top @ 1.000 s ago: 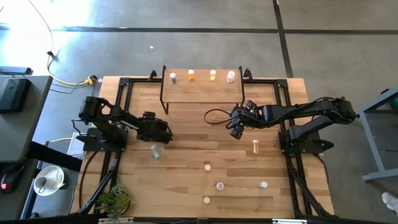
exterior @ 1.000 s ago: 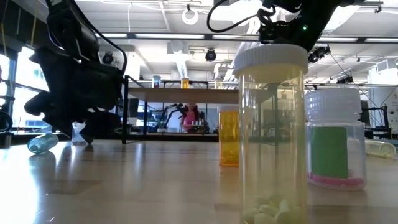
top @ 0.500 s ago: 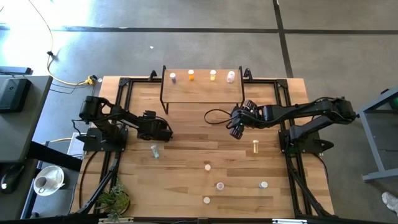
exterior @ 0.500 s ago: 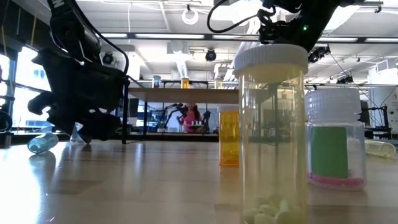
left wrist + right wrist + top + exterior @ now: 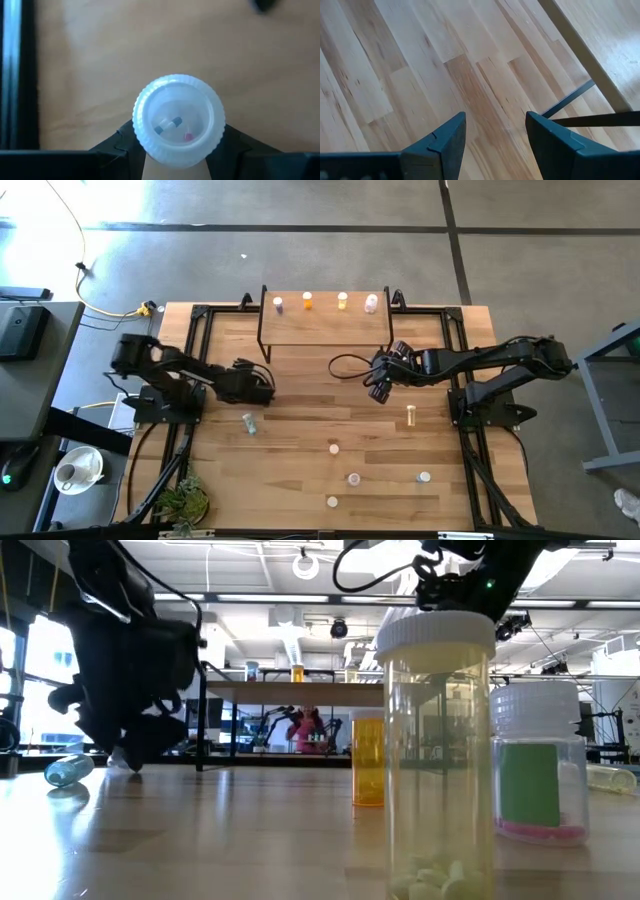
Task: Pick and place medicine bottles onto shelf by color
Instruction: Put the top white pill bottle on the shelf aligned with the other white pill bottle
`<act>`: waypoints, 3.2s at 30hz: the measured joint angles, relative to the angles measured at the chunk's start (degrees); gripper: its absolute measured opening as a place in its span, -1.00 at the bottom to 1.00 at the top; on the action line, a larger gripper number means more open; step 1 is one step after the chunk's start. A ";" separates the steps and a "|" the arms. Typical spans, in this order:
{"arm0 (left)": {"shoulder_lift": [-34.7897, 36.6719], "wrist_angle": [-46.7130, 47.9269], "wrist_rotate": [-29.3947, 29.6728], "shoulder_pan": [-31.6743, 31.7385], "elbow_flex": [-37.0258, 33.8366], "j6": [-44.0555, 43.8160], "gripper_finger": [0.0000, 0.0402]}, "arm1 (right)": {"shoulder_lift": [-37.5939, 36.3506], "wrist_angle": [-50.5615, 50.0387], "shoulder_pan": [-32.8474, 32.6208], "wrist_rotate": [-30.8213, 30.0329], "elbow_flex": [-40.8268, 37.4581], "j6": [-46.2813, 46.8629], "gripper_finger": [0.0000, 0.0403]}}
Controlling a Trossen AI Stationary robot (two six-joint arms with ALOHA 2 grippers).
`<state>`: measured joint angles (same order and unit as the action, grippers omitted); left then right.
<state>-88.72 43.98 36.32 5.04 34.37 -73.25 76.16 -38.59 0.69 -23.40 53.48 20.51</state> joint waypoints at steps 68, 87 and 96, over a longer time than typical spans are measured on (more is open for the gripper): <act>5.10 -58.77 -21.05 -6.93 4.88 71.93 -0.26 | 18.63 65.51 0.79 36.84 0.04 -32.58 0.15; 2.24 -58.91 -19.76 -4.78 7.89 70.99 -0.26 | 21.22 63.92 0.85 36.82 1.33 -29.50 0.15; 2.24 -59.11 -21.58 -3.50 7.85 70.90 -0.26 | 21.17 60.01 0.79 33.68 2.98 -29.53 -0.01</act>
<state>-86.48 -15.13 14.74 1.54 42.22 -2.36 97.33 21.43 1.48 10.28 56.45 -9.02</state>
